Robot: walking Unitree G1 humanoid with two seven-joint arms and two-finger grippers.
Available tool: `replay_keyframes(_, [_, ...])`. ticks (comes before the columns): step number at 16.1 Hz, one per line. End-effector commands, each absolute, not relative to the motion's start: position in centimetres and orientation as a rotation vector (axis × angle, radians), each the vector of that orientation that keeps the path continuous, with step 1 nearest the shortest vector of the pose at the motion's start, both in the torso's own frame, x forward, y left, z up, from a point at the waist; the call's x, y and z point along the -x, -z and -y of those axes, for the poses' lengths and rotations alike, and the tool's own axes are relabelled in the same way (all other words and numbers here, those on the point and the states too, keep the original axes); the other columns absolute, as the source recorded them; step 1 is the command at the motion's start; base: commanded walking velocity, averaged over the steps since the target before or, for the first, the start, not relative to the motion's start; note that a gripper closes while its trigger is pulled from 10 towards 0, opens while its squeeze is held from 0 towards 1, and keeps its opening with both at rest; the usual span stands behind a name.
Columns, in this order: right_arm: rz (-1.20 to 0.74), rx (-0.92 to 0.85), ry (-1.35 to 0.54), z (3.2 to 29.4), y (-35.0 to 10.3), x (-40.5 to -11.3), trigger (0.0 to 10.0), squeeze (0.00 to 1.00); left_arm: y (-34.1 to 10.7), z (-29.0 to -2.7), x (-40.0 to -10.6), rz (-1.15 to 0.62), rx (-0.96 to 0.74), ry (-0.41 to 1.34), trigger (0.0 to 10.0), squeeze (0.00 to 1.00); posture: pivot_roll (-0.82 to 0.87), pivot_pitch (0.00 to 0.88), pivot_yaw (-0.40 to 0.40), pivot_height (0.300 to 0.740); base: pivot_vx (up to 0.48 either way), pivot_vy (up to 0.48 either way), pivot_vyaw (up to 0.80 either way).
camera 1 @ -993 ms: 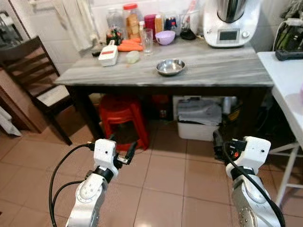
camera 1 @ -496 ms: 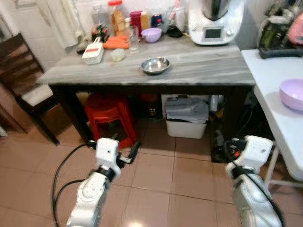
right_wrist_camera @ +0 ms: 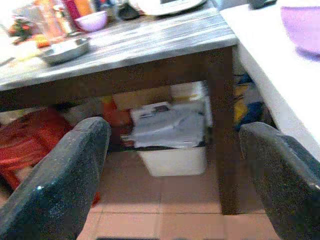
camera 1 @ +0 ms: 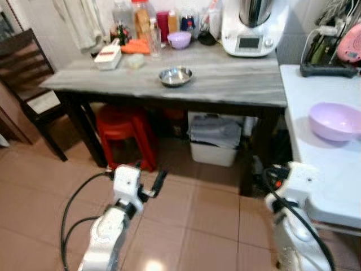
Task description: Setting the table
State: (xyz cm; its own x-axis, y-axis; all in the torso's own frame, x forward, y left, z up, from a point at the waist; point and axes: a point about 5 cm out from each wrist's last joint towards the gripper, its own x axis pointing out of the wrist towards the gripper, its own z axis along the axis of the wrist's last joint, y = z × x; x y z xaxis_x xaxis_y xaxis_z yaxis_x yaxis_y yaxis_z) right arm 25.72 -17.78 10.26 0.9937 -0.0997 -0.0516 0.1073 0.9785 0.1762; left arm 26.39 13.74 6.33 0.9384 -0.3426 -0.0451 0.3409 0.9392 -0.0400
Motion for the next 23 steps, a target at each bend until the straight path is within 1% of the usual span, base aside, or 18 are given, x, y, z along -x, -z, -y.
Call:
replay_keyframes(1, [-0.037,-0.177,0.098,17.7,-10.5,-25.8,10.0,0.00,-6.7,-13.8,-26.6,-0.042,0.029,0.356,10.0,0.00,-0.05,0.000,0.116,0.740,0.000,-0.409,0.00])
replay_keyframes(10, [-0.036,-0.177,0.094,17.7,-10.5,-26.0,10.0,0.00,-6.6,-13.5,-26.6,-0.041,0.026,0.357,10.0,0.00,-0.05,0.000,0.114,0.740,0.000,-0.393,0.00])
replay_keyframes(15, [-0.036,-0.176,0.095,17.7,-10.6,-26.0,10.0,0.00,-6.6,-13.5,-26.7,-0.040,0.022,0.356,10.0,0.00,-0.05,0.000,0.115,0.740,0.000,0.000,0.00])
replay_keyframes(17, [-0.035,-0.176,0.093,17.6,-10.6,-26.0,10.0,0.00,-6.8,-13.4,-26.7,-0.032,0.062,0.365,10.0,0.00,-0.05,0.000,0.115,0.740,0.000,0.000,0.00])
replay_keyframes(18, [-0.019,-0.150,0.087,17.6,-10.8,-26.1,10.0,0.00,-7.0,-13.3,-26.6,-0.030,0.081,0.407,10.0,0.00,-0.05,0.000,0.115,0.740,0.000,0.000,0.00])
replay_keyframes(20, [0.077,-0.063,0.062,17.4,-12.4,-26.1,10.0,0.00,-7.3,-13.5,-26.6,-0.012,0.110,0.428,10.0,0.00,-0.06,0.000,0.112,0.740,0.000,0.000,0.00])
replay_keyframes(23, [0.104,-0.035,0.069,17.5,-12.9,-26.1,10.0,0.00,-7.6,-13.5,-26.6,0.001,0.147,0.449,10.0,0.00,-0.06,0.000,0.109,0.740,0.080,0.000,0.00])
